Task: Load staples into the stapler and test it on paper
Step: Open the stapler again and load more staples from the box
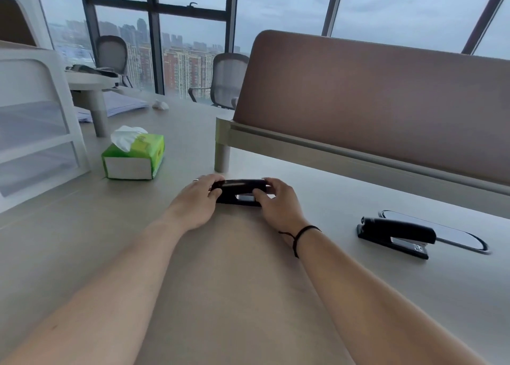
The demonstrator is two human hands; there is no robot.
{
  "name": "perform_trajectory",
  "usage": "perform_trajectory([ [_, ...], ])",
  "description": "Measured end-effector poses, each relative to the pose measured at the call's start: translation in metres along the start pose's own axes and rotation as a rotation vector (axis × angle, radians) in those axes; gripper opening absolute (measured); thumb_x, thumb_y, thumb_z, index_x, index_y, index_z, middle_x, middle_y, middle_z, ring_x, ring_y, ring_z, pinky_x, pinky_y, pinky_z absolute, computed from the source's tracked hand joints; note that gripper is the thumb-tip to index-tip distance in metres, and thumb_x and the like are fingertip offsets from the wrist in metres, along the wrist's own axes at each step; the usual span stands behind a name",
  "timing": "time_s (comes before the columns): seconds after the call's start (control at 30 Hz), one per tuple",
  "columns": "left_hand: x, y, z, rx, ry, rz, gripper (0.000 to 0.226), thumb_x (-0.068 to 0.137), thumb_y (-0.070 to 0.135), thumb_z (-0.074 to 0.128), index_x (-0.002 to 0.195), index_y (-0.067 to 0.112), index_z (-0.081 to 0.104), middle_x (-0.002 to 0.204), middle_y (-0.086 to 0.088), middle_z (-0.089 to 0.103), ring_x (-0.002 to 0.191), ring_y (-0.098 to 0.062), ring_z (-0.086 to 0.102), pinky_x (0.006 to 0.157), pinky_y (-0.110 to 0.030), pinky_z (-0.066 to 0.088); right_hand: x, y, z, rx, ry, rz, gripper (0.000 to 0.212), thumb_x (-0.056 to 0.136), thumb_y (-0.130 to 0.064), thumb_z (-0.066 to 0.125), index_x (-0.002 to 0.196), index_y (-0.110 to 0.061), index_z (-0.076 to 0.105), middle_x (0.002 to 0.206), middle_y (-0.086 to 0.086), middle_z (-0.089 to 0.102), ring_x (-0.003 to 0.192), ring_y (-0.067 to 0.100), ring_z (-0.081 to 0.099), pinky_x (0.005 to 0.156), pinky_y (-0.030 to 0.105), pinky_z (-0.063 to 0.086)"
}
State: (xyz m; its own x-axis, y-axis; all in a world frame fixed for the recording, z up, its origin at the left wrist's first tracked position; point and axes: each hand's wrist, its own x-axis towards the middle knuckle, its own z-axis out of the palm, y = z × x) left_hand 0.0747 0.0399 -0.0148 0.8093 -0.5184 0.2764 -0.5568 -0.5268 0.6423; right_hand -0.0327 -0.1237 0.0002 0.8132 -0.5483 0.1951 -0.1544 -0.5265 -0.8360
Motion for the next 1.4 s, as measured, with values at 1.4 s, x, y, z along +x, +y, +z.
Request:
perform_trajectory([
  [1.4,-0.366,0.269,0.028,-0.156,-0.450,0.586,0.018,0.093,0.028,0.064,0.110,0.026,0.063,0.101,0.018,0.053,0.095,0.011,0.048,0.074,-0.002,0.034,-0.436,0.034,-0.263,0.320,-0.050,-0.019,0.016,0.082,-0.013,0.079,0.094,-0.015,0.068,0.084,0.017,0.071,0.065,0.024,0.058,0.064,0.043,0.044],
])
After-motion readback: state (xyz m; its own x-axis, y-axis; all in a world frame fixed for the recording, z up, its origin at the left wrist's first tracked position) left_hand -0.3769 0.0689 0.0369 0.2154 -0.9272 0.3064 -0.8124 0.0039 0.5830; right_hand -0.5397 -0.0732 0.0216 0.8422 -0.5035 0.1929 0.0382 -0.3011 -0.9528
